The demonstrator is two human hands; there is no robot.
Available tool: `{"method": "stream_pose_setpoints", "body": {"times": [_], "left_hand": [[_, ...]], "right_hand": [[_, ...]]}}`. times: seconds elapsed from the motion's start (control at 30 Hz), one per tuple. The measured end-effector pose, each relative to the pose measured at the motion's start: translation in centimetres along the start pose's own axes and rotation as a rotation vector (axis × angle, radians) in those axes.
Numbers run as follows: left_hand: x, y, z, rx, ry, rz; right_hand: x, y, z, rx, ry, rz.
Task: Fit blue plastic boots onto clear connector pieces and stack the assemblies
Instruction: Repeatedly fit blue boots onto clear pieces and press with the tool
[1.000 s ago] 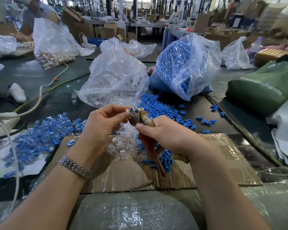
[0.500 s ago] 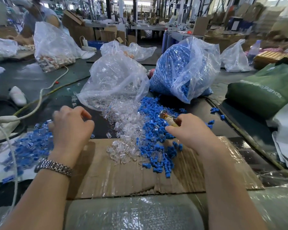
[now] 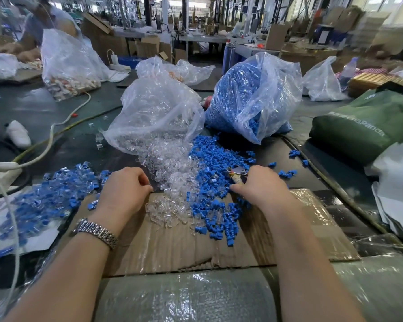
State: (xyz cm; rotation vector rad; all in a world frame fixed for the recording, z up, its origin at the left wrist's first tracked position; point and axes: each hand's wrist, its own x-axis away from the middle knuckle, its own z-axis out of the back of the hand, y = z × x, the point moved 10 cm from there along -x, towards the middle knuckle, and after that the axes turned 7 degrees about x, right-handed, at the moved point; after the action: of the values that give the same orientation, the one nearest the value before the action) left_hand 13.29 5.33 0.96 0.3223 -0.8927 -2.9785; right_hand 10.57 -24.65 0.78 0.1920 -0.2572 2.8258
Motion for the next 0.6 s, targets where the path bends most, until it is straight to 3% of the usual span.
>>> {"method": "stream_pose_setpoints", "body": {"times": [0.1,0.23,0.43,0.6], "left_hand": [[-0.2,-0.2,0.8,0.078,0.04,0.008],[-0.2,0.0,1.1,0.418,0.031,0.063],[0.6,1.4,-1.5,1.071,-0.267,0.169],[1.6,3.5,-3.2,1.315,-0.486,0.145]], "right_hand": [[0.5,0.0,1.0,0.036,0.049,0.021],[1.0,-2.5,2.2,-0.069,0.08,0.25],[1.5,-4.3,0.8,0.074,0.01,0.343],[1.2,-4.5,0.3,0.079,0.012,0.339]]}}
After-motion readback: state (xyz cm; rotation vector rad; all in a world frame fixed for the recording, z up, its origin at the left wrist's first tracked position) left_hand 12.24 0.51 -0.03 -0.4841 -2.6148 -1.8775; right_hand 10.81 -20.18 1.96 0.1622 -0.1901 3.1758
